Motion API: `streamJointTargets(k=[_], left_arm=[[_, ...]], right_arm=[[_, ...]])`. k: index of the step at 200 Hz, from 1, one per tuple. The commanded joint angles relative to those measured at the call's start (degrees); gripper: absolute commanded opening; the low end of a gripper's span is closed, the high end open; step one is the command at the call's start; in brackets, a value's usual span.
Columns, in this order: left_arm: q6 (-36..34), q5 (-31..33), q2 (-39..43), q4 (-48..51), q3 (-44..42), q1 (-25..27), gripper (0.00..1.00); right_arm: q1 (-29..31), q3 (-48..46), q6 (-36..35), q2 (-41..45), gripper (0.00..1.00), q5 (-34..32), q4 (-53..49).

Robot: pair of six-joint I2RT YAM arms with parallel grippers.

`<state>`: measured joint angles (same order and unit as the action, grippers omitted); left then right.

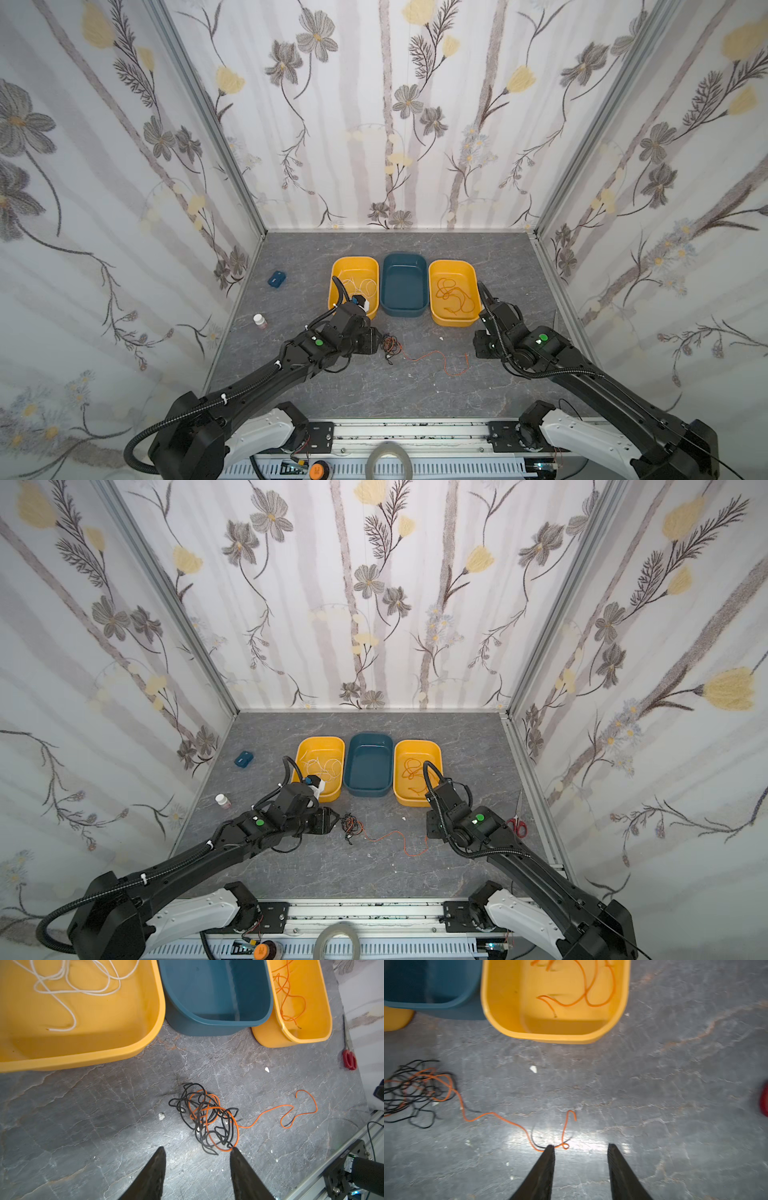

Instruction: Untangle the cables

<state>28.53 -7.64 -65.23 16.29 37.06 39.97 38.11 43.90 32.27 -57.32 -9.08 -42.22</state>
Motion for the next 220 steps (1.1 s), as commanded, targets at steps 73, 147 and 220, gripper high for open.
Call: streamJointTargets(k=[73, 147, 220], left_arm=[[0.51, -9.38, -14.73, -17.58, -2.57, -1.8, 0.33], [0.59, -11.59, -23.33, -21.04, -0.7, -2.0, 0.13], [1.35, -10.63, -19.6, -20.69, -2.71, -2.0, 0.08]], right_arm=[[10.81, 1.69, 0.52, -22.61, 0.5, 19.75, 34.76], [11.81, 4.43, -0.78, -33.93, 0.5, 22.76, 44.23], [11.9, 4.1, -0.34, -38.37, 0.1, 20.66, 46.91]])
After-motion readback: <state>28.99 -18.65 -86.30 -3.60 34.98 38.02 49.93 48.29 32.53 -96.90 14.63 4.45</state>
